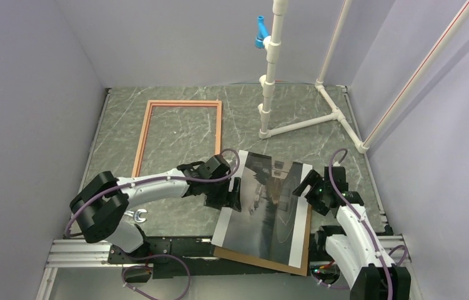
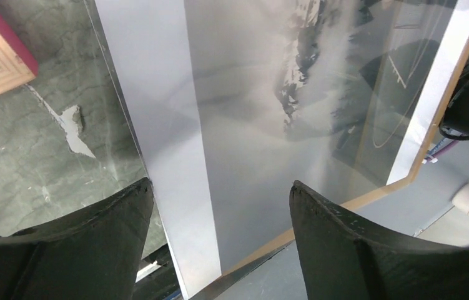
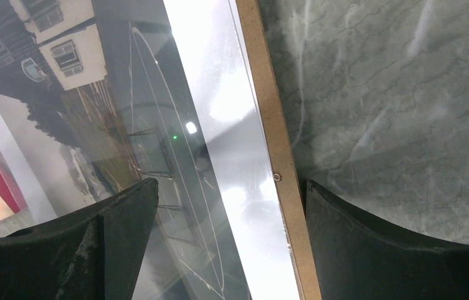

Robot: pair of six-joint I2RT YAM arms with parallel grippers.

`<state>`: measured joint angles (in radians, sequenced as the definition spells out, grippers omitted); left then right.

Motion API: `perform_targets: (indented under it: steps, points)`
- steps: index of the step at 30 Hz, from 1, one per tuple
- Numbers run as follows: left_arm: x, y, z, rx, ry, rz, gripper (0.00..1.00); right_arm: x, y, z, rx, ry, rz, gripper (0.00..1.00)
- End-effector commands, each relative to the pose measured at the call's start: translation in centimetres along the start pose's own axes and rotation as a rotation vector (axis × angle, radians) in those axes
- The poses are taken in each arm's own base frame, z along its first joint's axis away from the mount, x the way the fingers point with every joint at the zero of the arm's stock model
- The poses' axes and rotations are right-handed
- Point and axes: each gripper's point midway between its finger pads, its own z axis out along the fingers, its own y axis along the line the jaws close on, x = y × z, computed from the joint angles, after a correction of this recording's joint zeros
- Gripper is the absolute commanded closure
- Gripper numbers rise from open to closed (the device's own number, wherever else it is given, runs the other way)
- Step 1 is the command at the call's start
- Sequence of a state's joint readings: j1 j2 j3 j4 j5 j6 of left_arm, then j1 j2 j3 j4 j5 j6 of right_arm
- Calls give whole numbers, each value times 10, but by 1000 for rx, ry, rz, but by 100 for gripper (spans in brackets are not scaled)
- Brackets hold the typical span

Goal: Put the photo into the frame

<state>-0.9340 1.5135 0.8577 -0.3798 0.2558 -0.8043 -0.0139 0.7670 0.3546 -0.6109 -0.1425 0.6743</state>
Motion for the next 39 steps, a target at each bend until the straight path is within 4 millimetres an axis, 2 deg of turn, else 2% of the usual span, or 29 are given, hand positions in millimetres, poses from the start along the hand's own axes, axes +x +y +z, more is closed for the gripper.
perform_targets:
  steps: [1, 5, 10, 15, 20, 25, 28, 32, 35, 39]
  points:
    - [-29, -57, -24, 208, -149, 38, 17, 18, 31, -7, -136, 120, -4, 14]
    - [-36, -56, -30, 190, -179, 53, 11, 3, 44, -9, -169, 80, -29, 14]
    - [-42, -60, -25, 173, -144, 88, 10, -19, 63, -12, -201, 41, -58, 13]
    - [-35, -42, -16, 89, -110, 75, 8, -38, 50, -15, -75, -1, -115, 12]
    - [-29, -34, -14, 84, -109, 70, 6, -35, 43, -19, -45, -19, -89, 12]
    - [-23, -6, -12, -61, -91, 56, 4, -35, 36, -24, 9, -43, -68, 2]
    - [-22, 8, -14, -151, -89, 69, 4, -34, 31, -25, 61, -47, -73, 0]
    - [-20, 14, -14, -178, -85, 71, 4, -39, 29, -27, 116, -86, -74, 0]
    - [-19, 11, -12, -153, -85, 70, 5, -44, 38, -32, 95, -103, -86, 0]
    - [-14, 3, -5, -89, -64, 71, 6, -29, 54, -29, 7, -28, -112, 1]
